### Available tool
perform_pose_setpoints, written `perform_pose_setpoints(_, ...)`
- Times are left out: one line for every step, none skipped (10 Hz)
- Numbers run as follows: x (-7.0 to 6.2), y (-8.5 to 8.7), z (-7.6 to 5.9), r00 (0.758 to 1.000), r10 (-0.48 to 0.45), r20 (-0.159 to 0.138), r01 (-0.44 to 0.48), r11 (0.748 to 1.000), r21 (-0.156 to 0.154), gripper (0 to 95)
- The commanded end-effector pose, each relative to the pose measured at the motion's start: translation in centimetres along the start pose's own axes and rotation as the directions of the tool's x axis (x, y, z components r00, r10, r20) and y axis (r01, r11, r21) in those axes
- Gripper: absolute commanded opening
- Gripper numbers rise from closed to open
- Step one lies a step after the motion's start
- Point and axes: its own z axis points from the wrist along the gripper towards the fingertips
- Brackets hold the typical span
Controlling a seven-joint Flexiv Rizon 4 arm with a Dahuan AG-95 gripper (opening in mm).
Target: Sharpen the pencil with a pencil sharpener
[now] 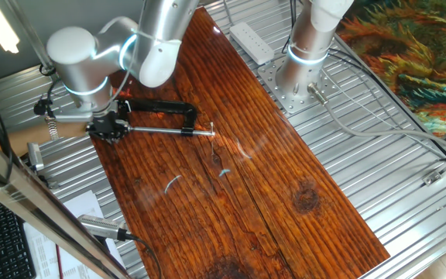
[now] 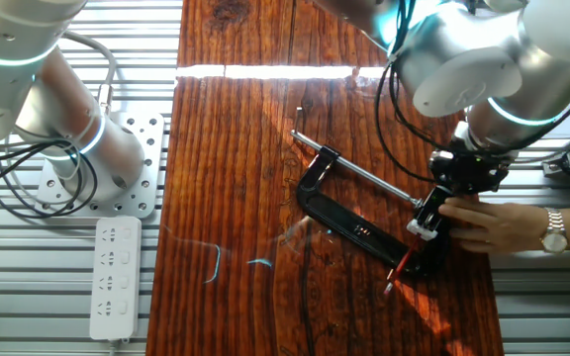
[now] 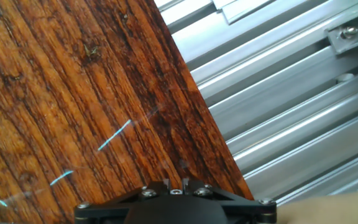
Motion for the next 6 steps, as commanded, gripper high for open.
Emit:
perform_pose_setpoints(2.8, -0.4, -0.7, 0.999, 0.007, 0.040, -0.006, 1.000, -0.027, 0.0)
perform_pose_setpoints(2.8, -0.3, -0.7, 0.999, 0.015, 0.039, -0.014, 1.000, -0.025, 0.0)
perform_pose_setpoints(2.2, 0.0, -0.2, 0.999, 0.029, 0.046, -0.029, 1.000, -0.008, 0.0)
perform_pose_setpoints(2.0, 0.4, 0.3, 0.997, 0.053, 0.049, -0.054, 0.999, 0.005, 0.0)
perform_pose_setpoints(2.2, 0.8, 0.7, 0.999, 0.050, 0.022, -0.050, 0.999, 0.022, 0.0)
perform_pose_setpoints(2.4, 0.7, 0.6, 0.999, 0.030, -0.012, -0.030, 0.999, 0.013, 0.0)
